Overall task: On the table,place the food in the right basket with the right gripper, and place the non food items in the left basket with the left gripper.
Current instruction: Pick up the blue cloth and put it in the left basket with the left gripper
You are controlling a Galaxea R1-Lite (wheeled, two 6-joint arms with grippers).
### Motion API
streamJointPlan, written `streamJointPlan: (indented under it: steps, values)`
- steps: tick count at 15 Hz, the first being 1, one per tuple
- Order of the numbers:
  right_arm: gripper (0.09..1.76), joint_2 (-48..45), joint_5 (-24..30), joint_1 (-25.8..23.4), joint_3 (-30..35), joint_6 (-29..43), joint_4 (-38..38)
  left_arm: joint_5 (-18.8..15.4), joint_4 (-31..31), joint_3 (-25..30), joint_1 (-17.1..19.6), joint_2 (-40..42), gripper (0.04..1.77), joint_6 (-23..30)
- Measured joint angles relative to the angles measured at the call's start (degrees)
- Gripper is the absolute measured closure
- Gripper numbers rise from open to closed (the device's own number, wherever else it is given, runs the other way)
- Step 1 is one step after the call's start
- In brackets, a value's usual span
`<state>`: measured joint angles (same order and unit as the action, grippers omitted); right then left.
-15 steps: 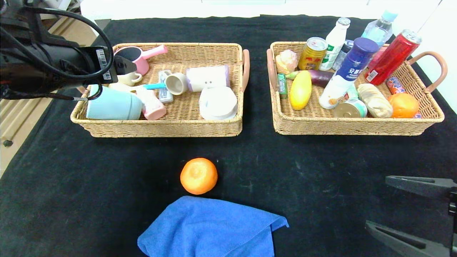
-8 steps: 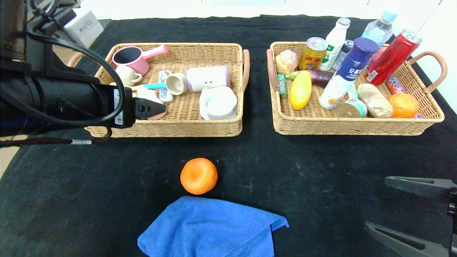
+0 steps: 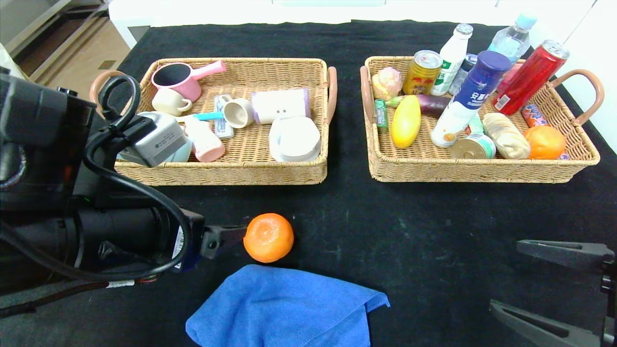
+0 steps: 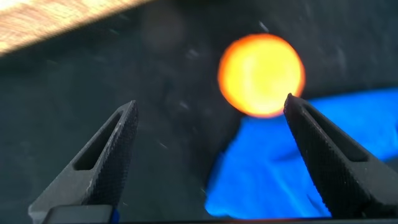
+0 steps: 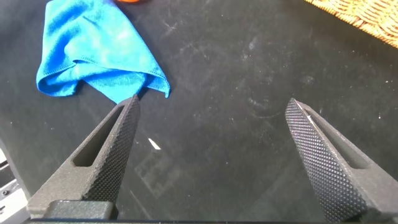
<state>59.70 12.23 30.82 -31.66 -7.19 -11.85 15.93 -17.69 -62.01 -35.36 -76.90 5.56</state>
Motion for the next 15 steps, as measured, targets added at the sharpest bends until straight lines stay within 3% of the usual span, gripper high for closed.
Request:
streamJointPlan:
  steps: [6,15]
  values:
    - [0.14,0.52,0.0,0.0,0.1,-0.35,-0.02,-0.17,-0.2,6.5,-3.99,2.18,0.11,-0.52]
    - [0.14,1.44,0.0,0.02,0.16,-0.49,-0.05,3.28,-0.3,7.39,-10.69,-3.23,0.1,-1.73]
